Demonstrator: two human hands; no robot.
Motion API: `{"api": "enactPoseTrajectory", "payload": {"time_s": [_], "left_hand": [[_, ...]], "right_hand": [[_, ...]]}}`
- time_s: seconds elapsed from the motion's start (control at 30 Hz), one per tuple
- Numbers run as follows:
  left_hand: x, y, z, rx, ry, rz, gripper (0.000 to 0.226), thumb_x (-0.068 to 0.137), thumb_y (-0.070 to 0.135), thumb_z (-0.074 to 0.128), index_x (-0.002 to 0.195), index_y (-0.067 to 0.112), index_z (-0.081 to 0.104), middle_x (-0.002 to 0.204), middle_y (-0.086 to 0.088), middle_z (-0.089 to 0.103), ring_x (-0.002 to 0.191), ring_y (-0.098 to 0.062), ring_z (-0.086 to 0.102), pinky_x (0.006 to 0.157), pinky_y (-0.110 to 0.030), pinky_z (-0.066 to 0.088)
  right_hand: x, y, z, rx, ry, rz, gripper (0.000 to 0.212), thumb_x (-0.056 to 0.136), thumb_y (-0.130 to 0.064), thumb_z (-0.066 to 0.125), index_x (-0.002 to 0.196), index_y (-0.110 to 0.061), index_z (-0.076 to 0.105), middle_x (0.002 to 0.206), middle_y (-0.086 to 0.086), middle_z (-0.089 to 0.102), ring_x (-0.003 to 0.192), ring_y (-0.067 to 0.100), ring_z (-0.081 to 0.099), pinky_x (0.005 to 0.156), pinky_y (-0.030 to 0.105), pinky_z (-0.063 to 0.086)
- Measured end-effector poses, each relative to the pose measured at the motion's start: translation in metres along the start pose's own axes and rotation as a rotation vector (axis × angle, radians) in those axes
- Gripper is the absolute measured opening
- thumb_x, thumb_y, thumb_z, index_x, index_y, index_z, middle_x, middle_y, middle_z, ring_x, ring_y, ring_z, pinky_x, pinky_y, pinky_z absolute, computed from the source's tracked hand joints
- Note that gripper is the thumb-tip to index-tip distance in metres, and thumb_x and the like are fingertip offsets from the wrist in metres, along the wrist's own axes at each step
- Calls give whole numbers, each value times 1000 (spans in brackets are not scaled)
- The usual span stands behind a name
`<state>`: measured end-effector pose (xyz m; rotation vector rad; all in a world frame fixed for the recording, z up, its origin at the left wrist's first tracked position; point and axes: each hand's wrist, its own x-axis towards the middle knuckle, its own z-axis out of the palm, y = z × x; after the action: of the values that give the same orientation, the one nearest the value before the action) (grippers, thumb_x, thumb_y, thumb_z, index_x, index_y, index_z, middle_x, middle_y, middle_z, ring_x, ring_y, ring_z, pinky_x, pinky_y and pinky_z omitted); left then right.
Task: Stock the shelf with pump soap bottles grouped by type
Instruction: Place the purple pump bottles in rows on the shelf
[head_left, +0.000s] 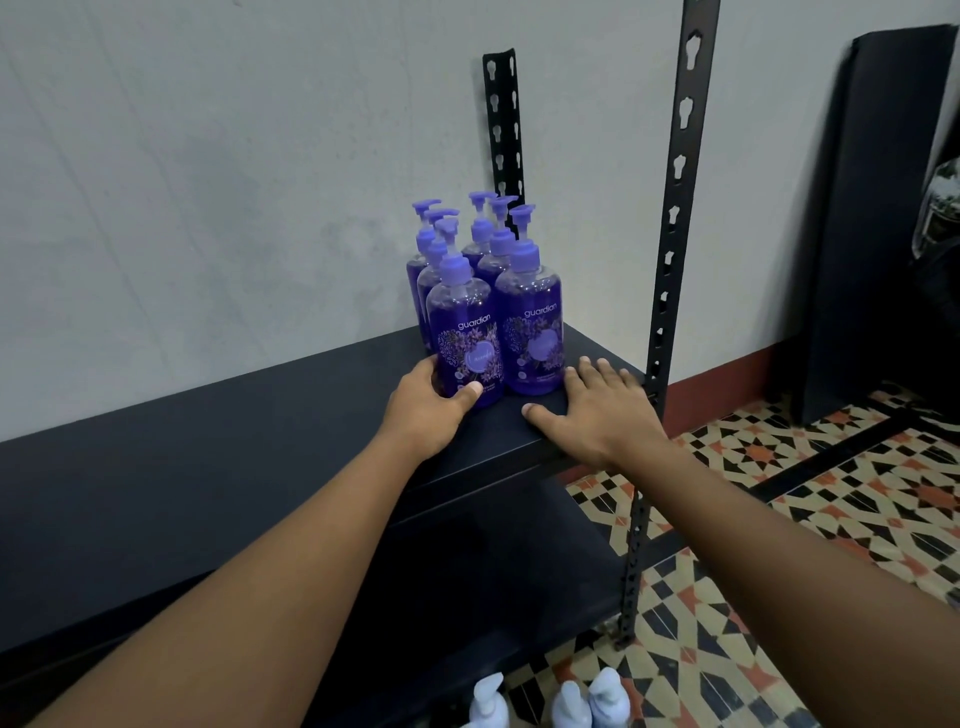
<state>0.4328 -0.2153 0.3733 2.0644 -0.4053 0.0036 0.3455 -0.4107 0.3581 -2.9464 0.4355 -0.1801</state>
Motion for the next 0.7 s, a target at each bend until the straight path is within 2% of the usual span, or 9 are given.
{"api": "enactPoseTrajectory", "payload": {"time_s": [0.1,0.2,0.27,0.33,0.43,0.53,0.57,0.63,0.7], "left_hand": [[-6,3,-1,14,-10,-24,57,85,35,80,136,26,57,130,8,67,121,-13,63,111,-42,47],[-25,10,-2,39,-9,-13,61,86,33,80,140,21,52,128,13,61,123,-10,59,105,-29,44],[-45,16,-5,98,11,-20,70,91,31,75,149,11,43,140,5,56,130,-14,53,100,-24,39],[-67,18,-10,186,17,-11,72,93,35,71,153,11,39,154,-2,47,139,-19,47,107,-27,38],[-106,18,-21,285,-19,12,55,94,39,68,143,16,55,145,-1,53,132,-16,52,102,-22,36],[-146,18,-38,258,-28,26,37,95,36,67,128,21,66,130,7,62,118,-7,57,97,-19,37],[-158,19,-45,233,-20,24,33,94,35,68,124,21,68,127,8,65,116,-6,59,97,-20,40],[-179,20,-57,167,12,5,26,93,32,70,116,19,70,118,6,70,108,-7,65,97,-22,46],[-198,18,-65,114,32,-19,21,93,31,71,110,19,71,108,8,72,100,-6,67,96,-24,50]], "right_hand": [[0,-1,-1,3,-3,0,97,91,-80,21,161,-13,18,169,11,11,157,27,5,125,44,4],[-4,-1,-2,7,-6,6,97,92,-79,20,161,-12,18,169,12,11,157,28,5,125,44,4],[-11,-4,-3,22,-11,6,95,94,-77,19,161,-11,17,169,13,10,157,28,4,125,43,4],[-22,-8,-4,43,-12,9,91,97,-73,17,161,-9,16,169,14,9,157,29,3,125,43,3],[-43,-16,-5,89,-25,7,86,99,-69,21,161,-9,16,169,14,8,157,29,1,125,45,5],[-75,-24,-11,223,-101,-6,85,98,-66,39,161,-12,18,170,11,5,156,31,0,123,50,16],[-88,-26,-14,266,-125,-22,84,97,-64,45,160,-13,22,169,11,8,155,32,9,121,49,23],[-115,-29,-23,345,-150,-56,75,96,-59,53,153,-12,38,162,13,29,143,32,40,112,43,39],[-143,-31,-28,373,-154,-92,66,96,-55,57,145,-12,49,149,12,49,130,29,53,104,37,45]]}}
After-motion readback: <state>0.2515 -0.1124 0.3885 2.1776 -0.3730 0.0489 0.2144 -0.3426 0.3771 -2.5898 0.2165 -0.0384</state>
